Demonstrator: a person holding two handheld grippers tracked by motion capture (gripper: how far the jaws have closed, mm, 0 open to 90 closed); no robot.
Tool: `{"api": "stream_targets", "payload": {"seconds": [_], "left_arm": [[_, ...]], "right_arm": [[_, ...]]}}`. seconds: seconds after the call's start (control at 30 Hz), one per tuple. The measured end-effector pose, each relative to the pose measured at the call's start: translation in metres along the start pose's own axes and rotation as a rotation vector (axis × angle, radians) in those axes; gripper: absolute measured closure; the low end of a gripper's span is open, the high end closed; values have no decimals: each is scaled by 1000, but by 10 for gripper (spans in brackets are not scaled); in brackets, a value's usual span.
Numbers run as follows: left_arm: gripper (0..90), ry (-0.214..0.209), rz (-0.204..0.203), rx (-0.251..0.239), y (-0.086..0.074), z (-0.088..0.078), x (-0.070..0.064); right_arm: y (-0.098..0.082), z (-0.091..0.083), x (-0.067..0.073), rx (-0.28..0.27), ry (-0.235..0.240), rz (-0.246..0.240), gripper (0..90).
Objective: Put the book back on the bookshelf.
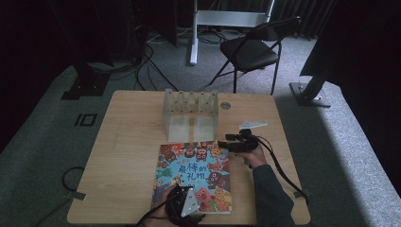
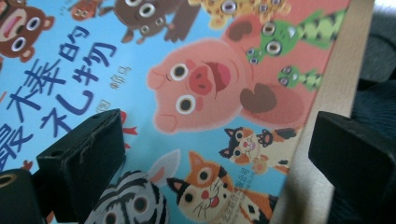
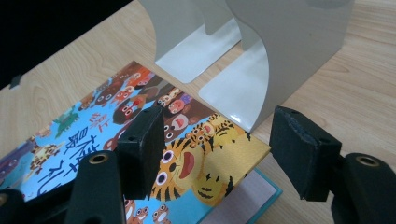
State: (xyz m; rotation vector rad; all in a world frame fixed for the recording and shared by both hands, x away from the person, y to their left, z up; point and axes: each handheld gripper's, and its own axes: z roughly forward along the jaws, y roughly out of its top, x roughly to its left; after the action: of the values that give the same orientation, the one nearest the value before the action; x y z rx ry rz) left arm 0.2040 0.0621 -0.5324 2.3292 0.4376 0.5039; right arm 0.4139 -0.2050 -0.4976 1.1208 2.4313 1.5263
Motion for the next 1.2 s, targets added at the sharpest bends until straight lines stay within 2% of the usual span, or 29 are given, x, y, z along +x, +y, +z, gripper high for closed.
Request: {"api": "stream_targets", "payload": {"seconds": [0.03, 0.1, 0.23, 0.3, 0.4, 0.57, 0.7, 0.9, 0.97, 1.1, 1.2], "left_arm": [[41, 18, 4, 7, 1, 1, 0], [55, 38, -9, -10, 1, 0, 2], [53, 39, -7, -32, 2, -4, 3], [52, 29, -14, -40, 2, -5, 5], [50, 36, -18, -60, 3, -9, 6], [53, 41, -33, -89, 5, -15, 11], [56, 27, -40, -98, 5, -18, 14], [60, 34, -28, -103, 7, -20, 13], [62, 23, -33, -108, 7, -20, 13], [70, 9, -34, -116, 6, -22, 14], [150, -39, -46, -146, 4, -25, 14]], "right_arm": [[1, -1, 0, -3, 4, 1, 359], [1, -1, 1, 0, 1, -4, 359], [1, 0, 1, -5, -12, -8, 371], [1, 1, 0, 14, -42, -8, 353], [0, 1, 0, 32, -48, 0, 350], [1, -1, 7, 30, -18, 25, 343], [3, -3, 12, 36, 7, 31, 344], [4, 1, 13, 50, 46, 50, 368], [4, 4, 16, 53, 72, 40, 419], [6, 8, 22, 66, 88, 29, 430], [7, 8, 22, 63, 101, 30, 450]]}}
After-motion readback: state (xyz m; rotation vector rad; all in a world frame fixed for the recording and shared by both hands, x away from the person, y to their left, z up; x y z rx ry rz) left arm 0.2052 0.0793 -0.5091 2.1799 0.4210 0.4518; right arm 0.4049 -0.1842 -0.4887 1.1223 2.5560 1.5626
